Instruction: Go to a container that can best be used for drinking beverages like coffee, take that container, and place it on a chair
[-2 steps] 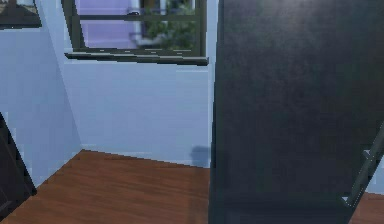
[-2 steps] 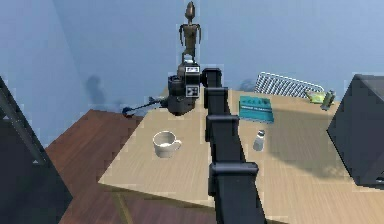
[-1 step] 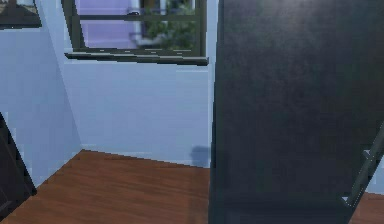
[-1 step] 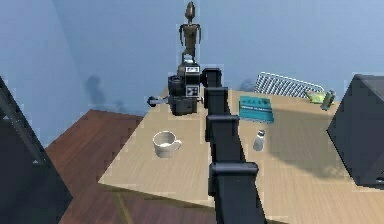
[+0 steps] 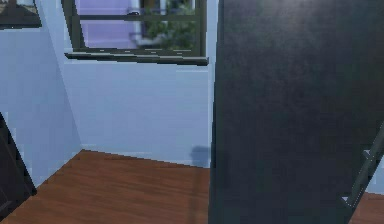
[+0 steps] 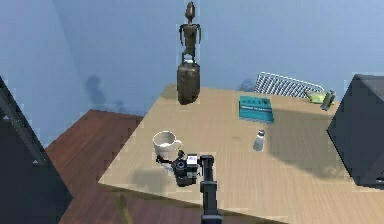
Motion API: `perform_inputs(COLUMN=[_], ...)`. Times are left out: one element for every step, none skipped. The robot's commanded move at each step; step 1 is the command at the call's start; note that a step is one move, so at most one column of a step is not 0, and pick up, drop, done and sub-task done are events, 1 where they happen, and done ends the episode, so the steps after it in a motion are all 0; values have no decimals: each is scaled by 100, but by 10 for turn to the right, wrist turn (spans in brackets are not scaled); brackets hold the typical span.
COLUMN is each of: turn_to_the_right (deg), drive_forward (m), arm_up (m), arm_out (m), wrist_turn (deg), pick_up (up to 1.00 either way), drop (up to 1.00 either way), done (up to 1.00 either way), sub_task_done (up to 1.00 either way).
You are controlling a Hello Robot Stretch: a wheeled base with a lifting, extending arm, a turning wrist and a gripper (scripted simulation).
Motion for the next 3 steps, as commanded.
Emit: perform_inputs(turn_to_the_right=[0,0,0], drive_forward=[0,0,0], arm_up=[0,10,26], arm_out=[0,0,0], wrist_turn=[0,0,0], pick_up=[100,0,0], drop=[0,0,0], done=[0,0,0], sub_task_done=[0,0,0])
